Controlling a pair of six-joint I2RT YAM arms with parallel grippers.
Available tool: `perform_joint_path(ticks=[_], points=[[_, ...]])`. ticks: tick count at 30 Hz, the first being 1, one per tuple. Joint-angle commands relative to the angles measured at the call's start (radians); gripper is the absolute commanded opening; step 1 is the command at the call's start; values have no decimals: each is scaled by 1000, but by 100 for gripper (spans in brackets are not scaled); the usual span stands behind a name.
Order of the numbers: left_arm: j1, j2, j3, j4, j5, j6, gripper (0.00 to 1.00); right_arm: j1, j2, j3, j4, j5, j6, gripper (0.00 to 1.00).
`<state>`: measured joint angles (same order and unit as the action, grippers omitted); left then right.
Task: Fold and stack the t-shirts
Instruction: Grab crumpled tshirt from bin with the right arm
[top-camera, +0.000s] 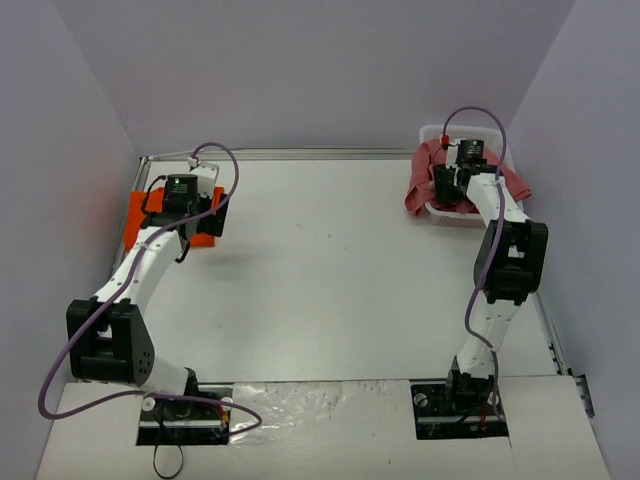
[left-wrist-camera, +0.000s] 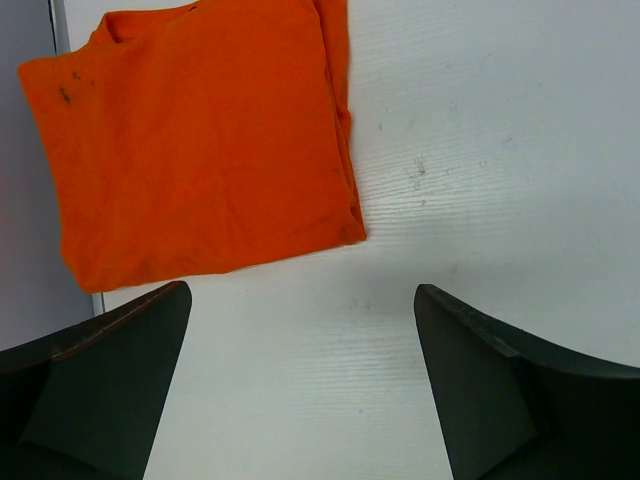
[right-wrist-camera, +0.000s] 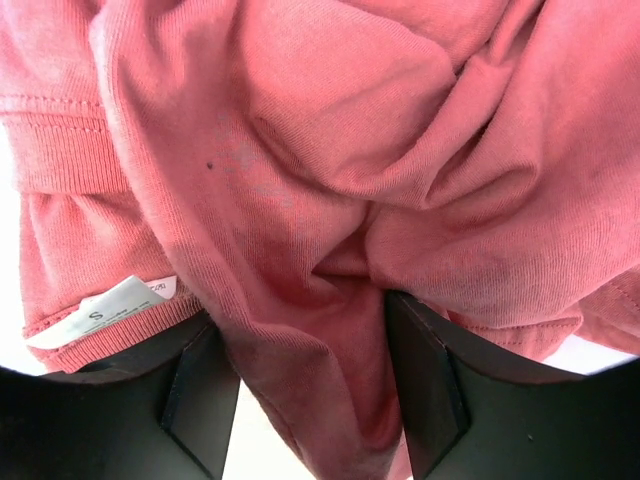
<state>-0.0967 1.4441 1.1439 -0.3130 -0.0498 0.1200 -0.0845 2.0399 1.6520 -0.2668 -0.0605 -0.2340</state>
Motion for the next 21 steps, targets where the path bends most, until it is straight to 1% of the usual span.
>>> perform_joint_path(ticks=[1, 5, 8, 11, 12, 14, 15, 16, 17, 21], points=[[5, -13, 11, -6, -7, 0, 94, -6, -24, 40, -23, -10, 4, 52], [5, -11, 14, -8, -4, -2, 94, -6, -46, 48, -25, 2, 2, 49], [5, -11, 16, -11, -1, -3, 94, -6, -53, 48, -25, 4, -1, 41], [5, -17, 14, -12, 1, -2, 94, -8, -66, 48, -25, 4, 2, 26], [5, -17, 16, -14, 2, 0, 94, -8, -70, 49, -25, 4, 2, 18], [5, -19, 19, -24, 13, 1, 94, -8, -89, 60, -32, 10, -4, 12], [5, -19, 20, -26, 19, 1, 94, -8, -95, 66, -40, 10, -5, 5], [5, -19, 23, -31, 22, 3, 94, -6, -105, 86, -49, 10, -13, 2], [3, -19, 25, -32, 24, 3, 94, -4, -109, 101, -60, 8, -16, 0], [5, -19, 30, -34, 31, -2, 94, -3, -130, 175, -127, 2, -30, 0]])
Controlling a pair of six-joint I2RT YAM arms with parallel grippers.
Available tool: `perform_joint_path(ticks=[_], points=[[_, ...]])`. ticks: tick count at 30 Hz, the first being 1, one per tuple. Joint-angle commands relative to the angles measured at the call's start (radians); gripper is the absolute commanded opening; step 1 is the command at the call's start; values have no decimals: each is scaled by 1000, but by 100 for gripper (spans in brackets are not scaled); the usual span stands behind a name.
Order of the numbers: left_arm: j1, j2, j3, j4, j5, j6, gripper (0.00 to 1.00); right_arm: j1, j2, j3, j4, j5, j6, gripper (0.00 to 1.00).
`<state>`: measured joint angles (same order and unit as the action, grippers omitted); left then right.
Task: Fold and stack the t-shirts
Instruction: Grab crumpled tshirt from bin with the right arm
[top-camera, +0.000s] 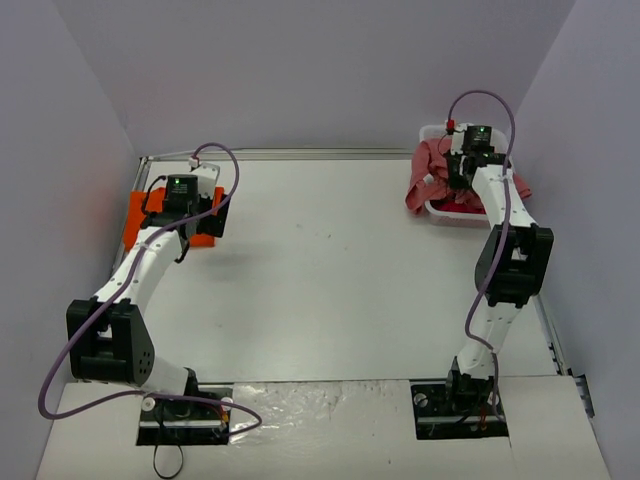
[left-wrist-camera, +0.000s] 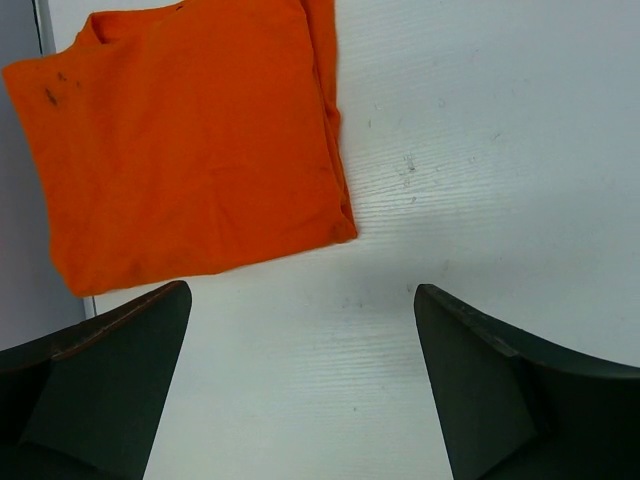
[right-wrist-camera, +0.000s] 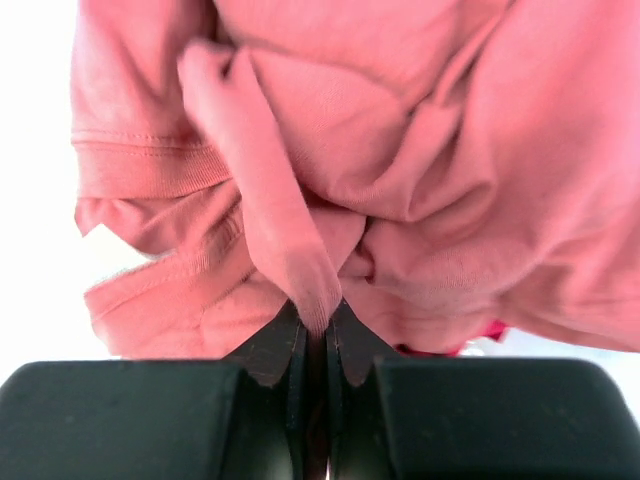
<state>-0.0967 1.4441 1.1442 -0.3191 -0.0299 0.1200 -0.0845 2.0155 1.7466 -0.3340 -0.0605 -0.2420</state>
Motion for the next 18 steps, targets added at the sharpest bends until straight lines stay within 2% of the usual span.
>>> perform_joint_path(ticks=[1, 9, 13, 18], points=[[3, -21, 31, -29, 16, -2, 94, -1, -116, 94, -69, 5, -22, 0], [3, -24, 34, -37, 25, 0, 94, 78, -121, 324, -206, 42, -45, 0], [0, -28, 29, -40, 27, 4, 94, 170, -127, 379, -235, 103, -65, 0], [2, -42, 25, -43, 30, 4, 94, 224, -161, 398, -240, 71, -85, 0]])
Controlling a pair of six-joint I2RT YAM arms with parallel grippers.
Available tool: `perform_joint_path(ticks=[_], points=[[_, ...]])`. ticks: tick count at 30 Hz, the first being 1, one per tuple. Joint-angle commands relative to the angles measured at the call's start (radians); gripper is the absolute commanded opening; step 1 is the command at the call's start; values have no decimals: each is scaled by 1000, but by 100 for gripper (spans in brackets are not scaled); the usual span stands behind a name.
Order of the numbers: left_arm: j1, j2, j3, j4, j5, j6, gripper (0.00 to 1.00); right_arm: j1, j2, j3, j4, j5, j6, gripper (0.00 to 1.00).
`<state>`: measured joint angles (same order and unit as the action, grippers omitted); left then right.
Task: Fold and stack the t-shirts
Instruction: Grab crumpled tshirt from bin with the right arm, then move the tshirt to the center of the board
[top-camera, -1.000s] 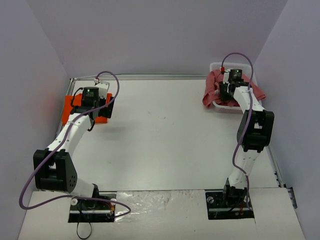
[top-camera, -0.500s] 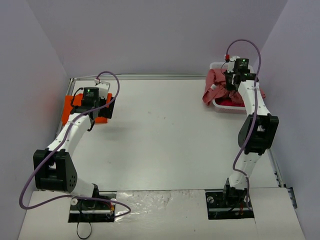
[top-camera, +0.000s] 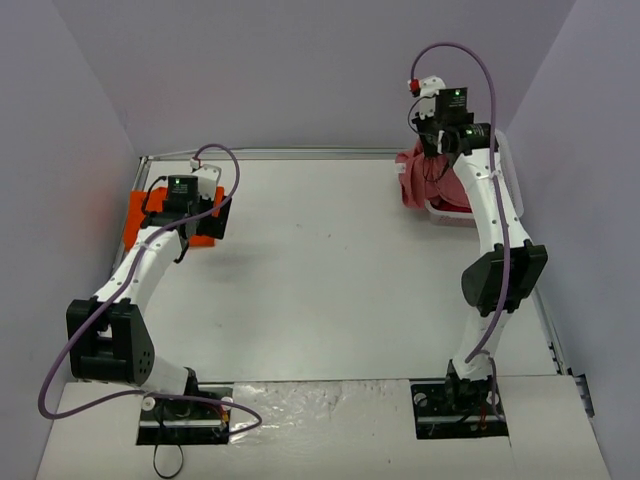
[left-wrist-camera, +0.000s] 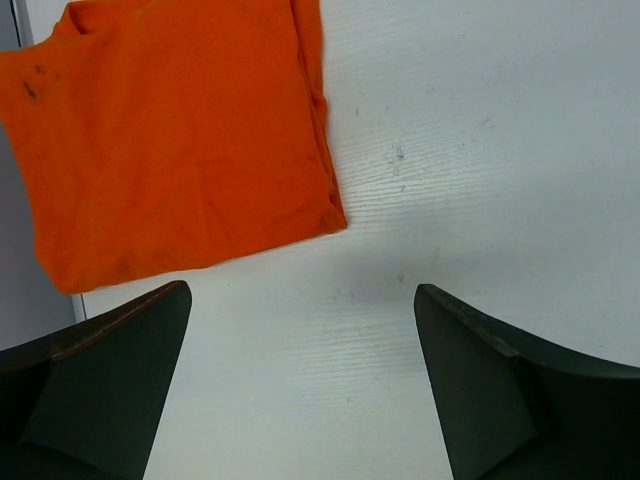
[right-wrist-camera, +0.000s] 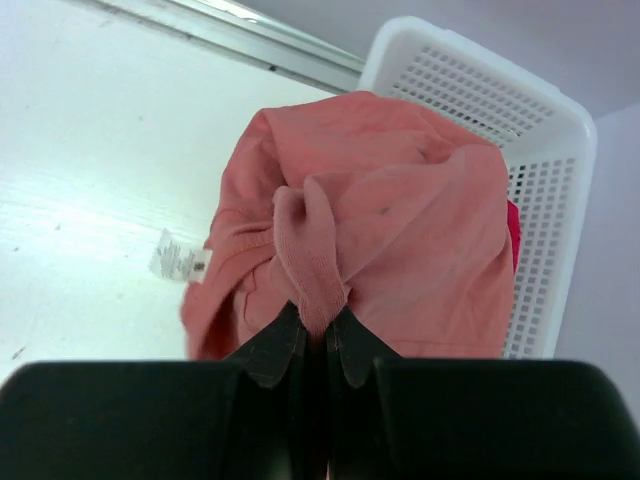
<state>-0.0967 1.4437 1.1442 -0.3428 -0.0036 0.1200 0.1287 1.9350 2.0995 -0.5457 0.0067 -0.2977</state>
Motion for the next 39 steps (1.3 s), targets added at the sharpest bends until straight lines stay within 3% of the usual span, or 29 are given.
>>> perform_joint_path(ticks=[1, 8, 26, 39], points=[[0, -43, 25, -19, 4, 4, 94, 23, -83, 54, -26, 4, -35, 0], [0, -43, 26, -19, 2, 3, 94, 149, -133, 146, -27, -36, -72, 0], [0, -34, 17, -7, -19, 15, 94, 371, -200, 156, -31, -224, -61, 0], [-1, -29, 8, -7, -6, 23, 94, 414, -162, -395, -23, -359, -126, 0]])
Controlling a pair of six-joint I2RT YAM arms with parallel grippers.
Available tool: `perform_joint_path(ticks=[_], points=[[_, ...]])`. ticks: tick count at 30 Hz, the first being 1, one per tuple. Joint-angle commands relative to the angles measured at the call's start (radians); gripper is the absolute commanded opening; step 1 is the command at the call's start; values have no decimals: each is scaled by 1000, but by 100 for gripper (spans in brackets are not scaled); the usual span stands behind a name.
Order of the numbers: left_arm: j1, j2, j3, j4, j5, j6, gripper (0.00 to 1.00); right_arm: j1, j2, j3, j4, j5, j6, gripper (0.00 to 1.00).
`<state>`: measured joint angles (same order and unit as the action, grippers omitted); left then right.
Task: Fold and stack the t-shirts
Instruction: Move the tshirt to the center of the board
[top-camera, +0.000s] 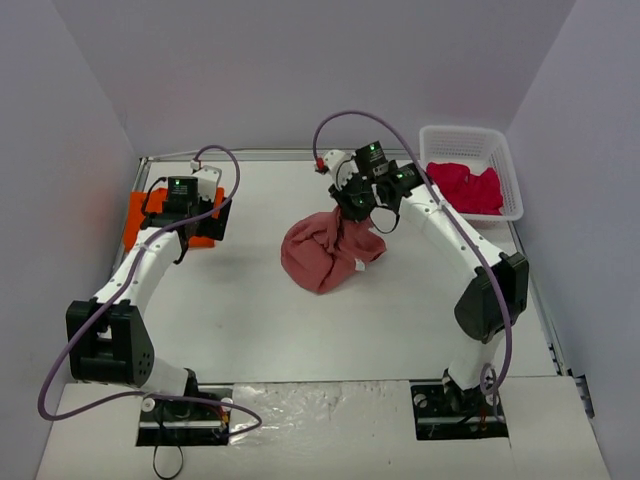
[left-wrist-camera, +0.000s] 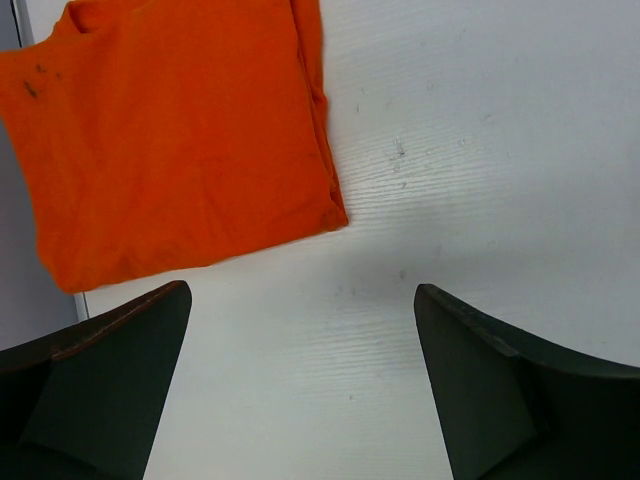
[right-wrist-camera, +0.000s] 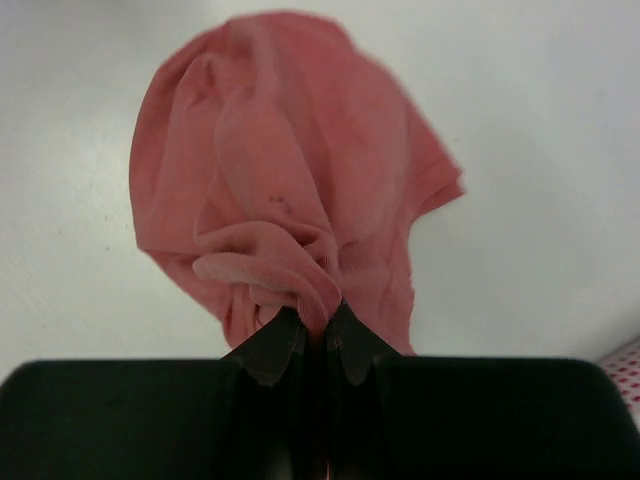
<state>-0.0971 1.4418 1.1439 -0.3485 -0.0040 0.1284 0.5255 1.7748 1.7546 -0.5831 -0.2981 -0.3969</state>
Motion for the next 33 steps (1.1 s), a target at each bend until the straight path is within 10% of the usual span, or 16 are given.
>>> perform_joint_path(ticks=[1, 6, 7, 13, 33], points=[[-1, -23, 13, -1, -4, 13, 94, 21, 9, -102, 12, -52, -37, 0], [-4, -15, 17, -3, -2, 11, 94, 27, 78, -199, 42, 17, -45, 16], [-6, -15, 16, -4, -2, 11, 94, 25, 89, -216, 52, 36, -43, 39], [-7, -9, 17, -7, -1, 14, 94, 10, 121, -192, 106, 88, -13, 72], [-24, 14, 31, -7, 4, 19, 94, -145, -173, -210, 100, 70, -11, 88]])
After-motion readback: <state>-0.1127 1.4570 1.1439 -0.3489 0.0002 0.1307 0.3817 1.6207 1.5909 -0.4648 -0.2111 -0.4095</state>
